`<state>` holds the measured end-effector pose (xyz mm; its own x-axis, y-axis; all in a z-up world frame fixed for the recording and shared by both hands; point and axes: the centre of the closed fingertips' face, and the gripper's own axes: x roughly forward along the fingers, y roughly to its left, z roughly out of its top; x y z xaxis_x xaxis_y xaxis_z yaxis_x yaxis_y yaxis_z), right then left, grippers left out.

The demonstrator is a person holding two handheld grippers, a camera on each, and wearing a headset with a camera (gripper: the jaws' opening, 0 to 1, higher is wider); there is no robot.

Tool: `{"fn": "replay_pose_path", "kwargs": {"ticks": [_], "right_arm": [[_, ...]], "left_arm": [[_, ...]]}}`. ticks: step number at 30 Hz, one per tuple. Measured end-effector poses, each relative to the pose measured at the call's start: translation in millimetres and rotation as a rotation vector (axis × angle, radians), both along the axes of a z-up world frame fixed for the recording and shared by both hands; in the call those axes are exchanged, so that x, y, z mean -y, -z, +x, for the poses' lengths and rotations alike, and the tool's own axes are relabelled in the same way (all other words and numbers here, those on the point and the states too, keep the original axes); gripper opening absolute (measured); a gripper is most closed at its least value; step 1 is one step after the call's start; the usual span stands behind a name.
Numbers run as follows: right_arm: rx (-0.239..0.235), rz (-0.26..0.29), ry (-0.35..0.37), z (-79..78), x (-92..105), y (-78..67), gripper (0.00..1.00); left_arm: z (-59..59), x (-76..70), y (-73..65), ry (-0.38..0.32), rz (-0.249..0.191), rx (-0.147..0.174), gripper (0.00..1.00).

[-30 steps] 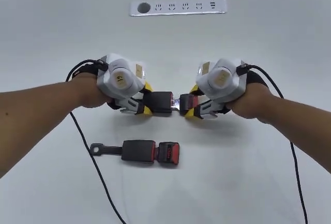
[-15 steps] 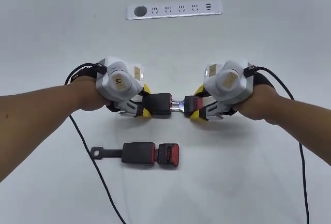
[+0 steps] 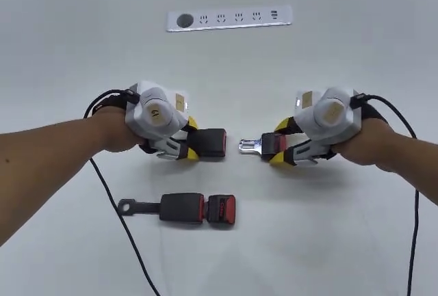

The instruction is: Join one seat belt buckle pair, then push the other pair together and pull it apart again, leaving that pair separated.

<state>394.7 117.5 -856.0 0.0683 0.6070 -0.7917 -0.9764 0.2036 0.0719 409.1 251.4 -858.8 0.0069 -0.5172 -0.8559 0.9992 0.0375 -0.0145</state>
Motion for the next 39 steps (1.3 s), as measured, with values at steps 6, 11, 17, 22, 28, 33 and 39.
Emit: {"fn": "replay_pose_path", "kwargs": {"ticks": [6,11,17,22,28,33,39], "right_arm": [[0.001,-0.003,0.003,-1.8,12.6,-2.6,0.36],[-0.003,-0.007,0.011,-2.9,21.6,-2.3,0.36],[-0.002,-0.012,0.022,-2.0,33.1,-0.4,0.36],[-0.001,-0.013,0.018,-4.0,42.7,-0.2,0.36],[-0.003,-0.019,0.026,-4.7,51.3,1.4,0.36],[-0.005,-0.020,0.034,-3.6,53.5,2.4,0.36],[-0.007,-0.032,0.029,-6.1,51.5,2.3,0.40]], "left_arm": [[0.4,-0.2,0.4,-0.001,-0.004,0.000,0.33],[0.5,-0.2,0.6,-0.001,-0.002,-0.001,0.33],[1.2,-0.7,1.5,-0.004,0.000,-0.002,0.33],[1.7,-1.1,2.2,-0.004,-0.002,-0.003,0.33],[1.5,-1.0,1.9,-0.004,-0.007,-0.005,0.33],[0.7,-0.5,1.1,-0.003,-0.006,-0.008,0.33],[-0.9,0.3,0.6,-0.004,0.009,-0.001,0.33]]}}
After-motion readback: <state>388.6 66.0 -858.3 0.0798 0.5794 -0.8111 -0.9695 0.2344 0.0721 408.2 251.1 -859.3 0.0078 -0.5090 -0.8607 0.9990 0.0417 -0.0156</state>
